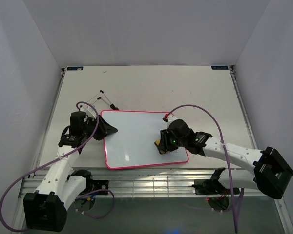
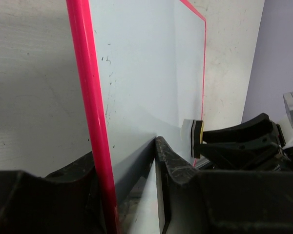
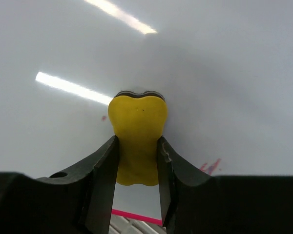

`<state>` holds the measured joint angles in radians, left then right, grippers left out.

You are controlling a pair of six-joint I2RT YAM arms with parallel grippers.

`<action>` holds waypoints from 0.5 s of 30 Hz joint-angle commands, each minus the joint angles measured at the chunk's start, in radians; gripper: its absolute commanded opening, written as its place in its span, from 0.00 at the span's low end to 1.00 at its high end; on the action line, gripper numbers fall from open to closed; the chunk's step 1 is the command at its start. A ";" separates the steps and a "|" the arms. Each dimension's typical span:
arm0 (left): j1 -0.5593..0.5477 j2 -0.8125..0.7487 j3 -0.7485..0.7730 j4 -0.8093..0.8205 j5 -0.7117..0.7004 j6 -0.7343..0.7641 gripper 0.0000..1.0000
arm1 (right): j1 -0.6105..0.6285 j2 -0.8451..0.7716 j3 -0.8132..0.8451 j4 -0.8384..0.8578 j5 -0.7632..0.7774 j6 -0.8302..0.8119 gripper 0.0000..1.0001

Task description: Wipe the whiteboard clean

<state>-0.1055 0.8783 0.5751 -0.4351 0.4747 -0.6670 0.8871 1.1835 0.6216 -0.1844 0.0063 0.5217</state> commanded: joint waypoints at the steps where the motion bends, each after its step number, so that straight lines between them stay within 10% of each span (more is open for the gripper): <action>1: -0.008 0.002 0.045 0.055 -0.150 0.127 0.00 | 0.122 0.074 0.062 0.020 -0.223 0.027 0.34; 8: -0.007 0.014 0.051 0.032 -0.186 0.124 0.00 | 0.182 0.182 0.155 -0.116 -0.097 0.009 0.34; 15: -0.008 -0.002 0.071 -0.016 -0.311 0.112 0.00 | -0.072 -0.002 -0.119 -0.253 -0.080 -0.002 0.35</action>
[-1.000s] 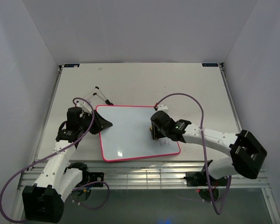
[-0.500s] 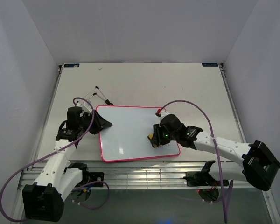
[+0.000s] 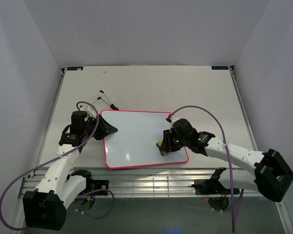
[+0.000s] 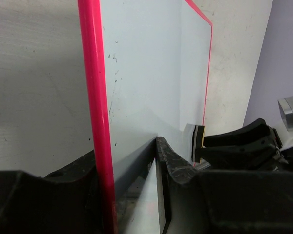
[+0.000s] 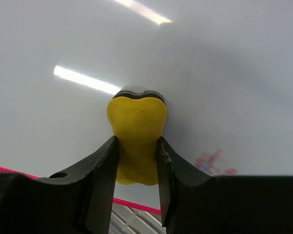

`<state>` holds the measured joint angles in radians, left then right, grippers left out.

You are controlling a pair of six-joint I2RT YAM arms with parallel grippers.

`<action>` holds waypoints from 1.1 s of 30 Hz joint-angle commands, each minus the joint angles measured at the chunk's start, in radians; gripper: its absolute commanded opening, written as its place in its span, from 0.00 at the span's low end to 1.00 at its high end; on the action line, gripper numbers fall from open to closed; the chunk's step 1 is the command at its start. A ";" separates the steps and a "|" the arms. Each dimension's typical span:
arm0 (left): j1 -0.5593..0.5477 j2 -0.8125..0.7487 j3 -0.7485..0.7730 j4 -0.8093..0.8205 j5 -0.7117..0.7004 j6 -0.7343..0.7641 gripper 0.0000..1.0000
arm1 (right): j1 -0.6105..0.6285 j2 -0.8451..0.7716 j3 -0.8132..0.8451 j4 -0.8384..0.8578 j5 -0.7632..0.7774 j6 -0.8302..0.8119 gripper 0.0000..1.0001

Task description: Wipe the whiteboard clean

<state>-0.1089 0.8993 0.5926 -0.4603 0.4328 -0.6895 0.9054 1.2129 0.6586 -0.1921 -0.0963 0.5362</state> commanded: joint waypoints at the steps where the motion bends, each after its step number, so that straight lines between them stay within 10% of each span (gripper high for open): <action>1: -0.003 -0.023 0.055 0.006 -0.275 0.133 0.00 | -0.120 -0.053 -0.178 -0.259 0.011 -0.024 0.36; 19: 0.005 -0.040 0.078 -0.069 -0.465 0.087 0.00 | -0.382 -0.015 -0.208 -0.326 0.027 0.025 0.37; 33: 0.005 -0.025 0.055 -0.009 -0.299 0.114 0.00 | -0.133 -0.113 -0.142 -0.133 -0.203 0.063 0.35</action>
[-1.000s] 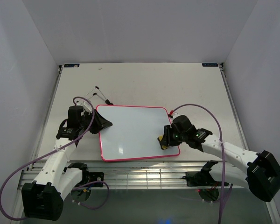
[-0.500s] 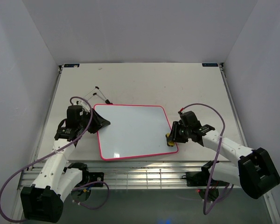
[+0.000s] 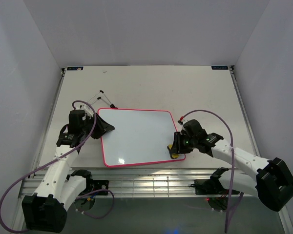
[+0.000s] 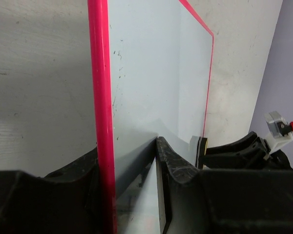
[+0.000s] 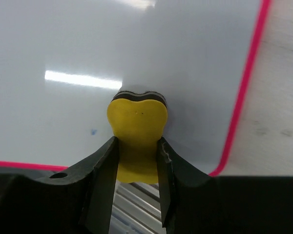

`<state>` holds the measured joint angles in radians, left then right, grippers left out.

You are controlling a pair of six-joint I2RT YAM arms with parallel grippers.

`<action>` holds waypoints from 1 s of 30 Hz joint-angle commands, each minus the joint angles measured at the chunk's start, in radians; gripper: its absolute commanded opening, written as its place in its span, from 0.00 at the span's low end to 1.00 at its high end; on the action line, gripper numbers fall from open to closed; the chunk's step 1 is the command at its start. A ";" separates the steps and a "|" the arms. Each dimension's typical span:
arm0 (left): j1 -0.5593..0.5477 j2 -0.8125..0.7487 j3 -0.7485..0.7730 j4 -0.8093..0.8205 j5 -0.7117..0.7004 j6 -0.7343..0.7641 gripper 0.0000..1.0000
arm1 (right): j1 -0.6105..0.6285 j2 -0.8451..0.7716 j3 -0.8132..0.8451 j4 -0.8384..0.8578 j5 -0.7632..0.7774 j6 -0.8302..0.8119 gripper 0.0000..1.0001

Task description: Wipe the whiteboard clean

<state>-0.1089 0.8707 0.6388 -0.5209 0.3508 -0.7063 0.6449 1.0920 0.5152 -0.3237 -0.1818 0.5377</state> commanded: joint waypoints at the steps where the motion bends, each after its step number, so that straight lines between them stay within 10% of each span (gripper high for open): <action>1: 0.005 0.001 0.009 0.053 -0.217 0.131 0.00 | 0.165 0.026 0.041 0.008 -0.082 0.082 0.35; 11: 0.005 0.004 0.007 0.053 -0.222 0.133 0.00 | 0.469 0.318 0.408 0.002 0.097 0.159 0.34; 30: 0.005 0.010 0.007 0.056 -0.217 0.134 0.00 | 0.668 0.576 0.850 -0.121 0.197 0.137 0.34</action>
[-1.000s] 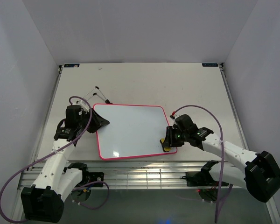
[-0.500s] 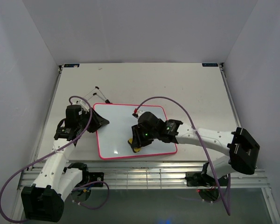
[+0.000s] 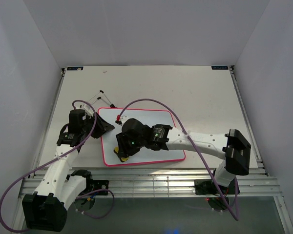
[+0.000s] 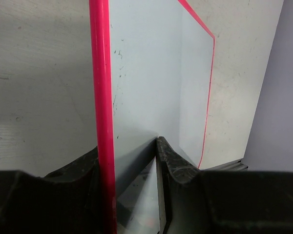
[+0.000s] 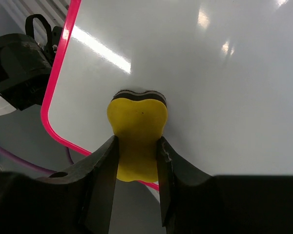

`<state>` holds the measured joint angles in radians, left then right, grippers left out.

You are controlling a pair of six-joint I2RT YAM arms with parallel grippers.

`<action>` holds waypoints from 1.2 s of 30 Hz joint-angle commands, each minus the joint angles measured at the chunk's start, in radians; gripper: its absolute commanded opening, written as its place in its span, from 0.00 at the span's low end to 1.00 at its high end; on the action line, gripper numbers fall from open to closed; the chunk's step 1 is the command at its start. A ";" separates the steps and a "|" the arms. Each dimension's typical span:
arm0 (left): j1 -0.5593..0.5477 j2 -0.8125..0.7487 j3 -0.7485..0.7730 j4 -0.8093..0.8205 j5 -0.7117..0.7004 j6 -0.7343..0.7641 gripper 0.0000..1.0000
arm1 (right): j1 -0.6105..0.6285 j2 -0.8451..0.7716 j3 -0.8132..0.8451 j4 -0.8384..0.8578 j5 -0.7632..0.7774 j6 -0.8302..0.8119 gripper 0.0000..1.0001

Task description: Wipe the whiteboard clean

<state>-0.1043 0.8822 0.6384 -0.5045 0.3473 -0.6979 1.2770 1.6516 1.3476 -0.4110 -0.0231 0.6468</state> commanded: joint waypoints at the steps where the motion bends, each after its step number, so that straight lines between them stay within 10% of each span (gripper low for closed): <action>1: 0.000 -0.005 0.009 0.040 -0.214 0.126 0.00 | 0.035 0.002 0.002 -0.026 0.064 0.034 0.34; 17: 0.000 -0.017 0.009 0.037 -0.218 0.124 0.00 | -0.102 -0.352 -0.562 -0.222 0.371 0.218 0.34; 36: 0.000 -0.028 0.007 0.040 -0.212 0.124 0.00 | 0.133 0.068 0.074 -0.066 0.207 0.060 0.33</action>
<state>-0.1059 0.8753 0.6357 -0.5003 0.3321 -0.7006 1.3643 1.6478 1.3617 -0.5133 0.2584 0.7219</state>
